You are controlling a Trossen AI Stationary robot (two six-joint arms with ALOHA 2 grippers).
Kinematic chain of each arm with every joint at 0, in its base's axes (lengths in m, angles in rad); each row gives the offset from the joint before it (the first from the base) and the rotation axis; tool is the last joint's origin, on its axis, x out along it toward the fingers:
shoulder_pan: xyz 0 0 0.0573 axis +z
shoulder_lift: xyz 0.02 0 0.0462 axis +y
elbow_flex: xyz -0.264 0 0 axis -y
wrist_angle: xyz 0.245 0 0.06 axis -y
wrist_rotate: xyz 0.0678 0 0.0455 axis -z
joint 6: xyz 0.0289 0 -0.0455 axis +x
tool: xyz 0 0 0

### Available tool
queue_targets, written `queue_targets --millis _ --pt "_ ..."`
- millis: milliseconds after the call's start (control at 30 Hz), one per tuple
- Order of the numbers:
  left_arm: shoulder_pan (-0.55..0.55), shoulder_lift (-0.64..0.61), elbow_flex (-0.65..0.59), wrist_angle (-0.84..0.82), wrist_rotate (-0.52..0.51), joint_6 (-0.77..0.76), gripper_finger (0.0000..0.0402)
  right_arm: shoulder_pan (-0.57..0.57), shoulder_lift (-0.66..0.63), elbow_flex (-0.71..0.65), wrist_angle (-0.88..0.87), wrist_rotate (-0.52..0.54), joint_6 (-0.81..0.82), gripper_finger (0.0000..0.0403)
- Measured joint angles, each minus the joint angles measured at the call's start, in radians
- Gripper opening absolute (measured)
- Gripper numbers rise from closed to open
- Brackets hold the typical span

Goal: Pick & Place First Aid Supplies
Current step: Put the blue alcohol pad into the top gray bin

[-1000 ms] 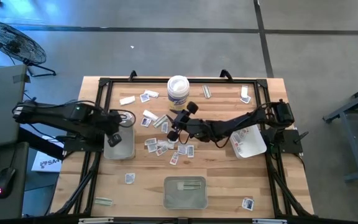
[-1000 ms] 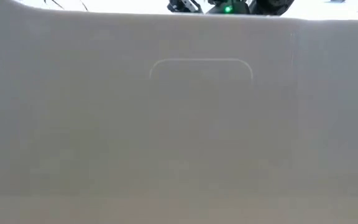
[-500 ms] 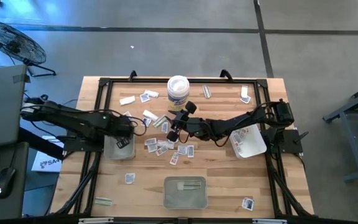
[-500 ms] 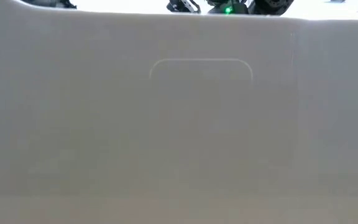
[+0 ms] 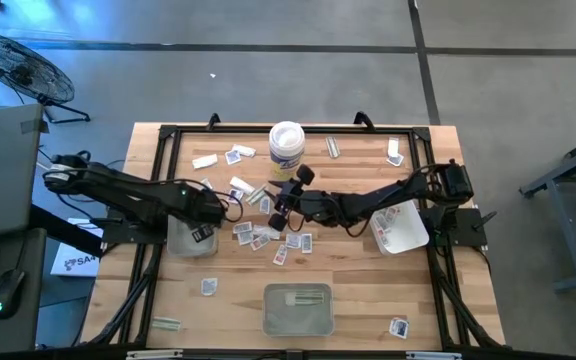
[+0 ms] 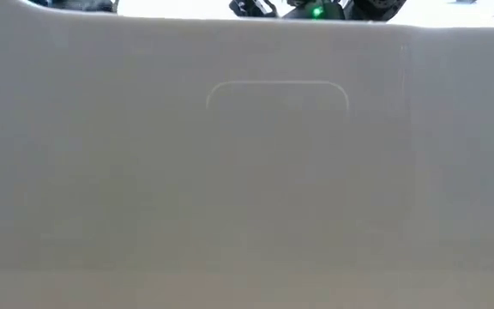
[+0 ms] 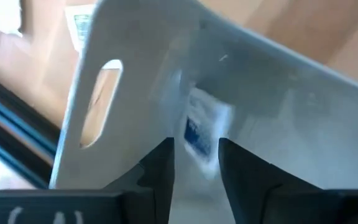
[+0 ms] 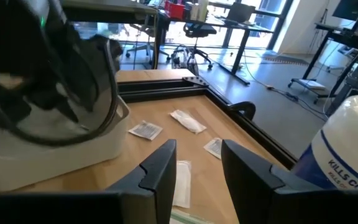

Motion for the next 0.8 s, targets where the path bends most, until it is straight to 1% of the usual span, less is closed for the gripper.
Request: queue_targets --millis 67,133,200,267,333,400,500,567,667,800 --pt "0.000 -0.005 0.050 -0.034 0.018 0.013 0.0122 0.003 0.000 0.000 0.000 0.000 -0.001 0.0122" --pt "0.000 -0.005 0.097 -0.025 0.019 0.055 0.0122 0.003 0.000 0.000 0.000 0.000 -0.001 0.0122" --pt "0.000 -0.005 0.132 0.043 0.002 0.111 0.0122 0.003 0.000 0.000 0.000 0.000 -0.001 0.0122" --pt "0.014 -0.005 0.142 0.167 -0.009 0.162 0.0122 0.003 0.000 0.000 0.000 0.001 -0.001 0.0122" --pt "0.053 0.003 0.143 0.292 0.005 0.190 0.0122 0.003 0.000 0.000 0.000 0.001 -0.001 0.0122" --pt "0.104 0.027 0.144 0.381 0.022 0.196 0.0122 0.005 0.000 0.000 0.000 0.001 -0.007 0.0122" --pt "0.183 0.083 0.143 0.449 0.026 0.247 0.0122 0.020 -0.003 0.000 -0.006 0.005 -0.035 0.0122" --pt "0.231 0.132 0.143 0.460 0.044 0.268 0.0122 0.032 -0.010 0.000 -0.007 0.013 -0.050 0.0122" --pt "0.282 0.219 0.143 0.482 0.067 0.270 0.0122 0.056 -0.027 0.000 -0.023 0.082 -0.086 0.0122" --pt "0.310 0.322 0.143 0.526 0.071 0.272 0.0122 0.081 -0.046 0.000 -0.038 0.204 -0.136 0.0122"
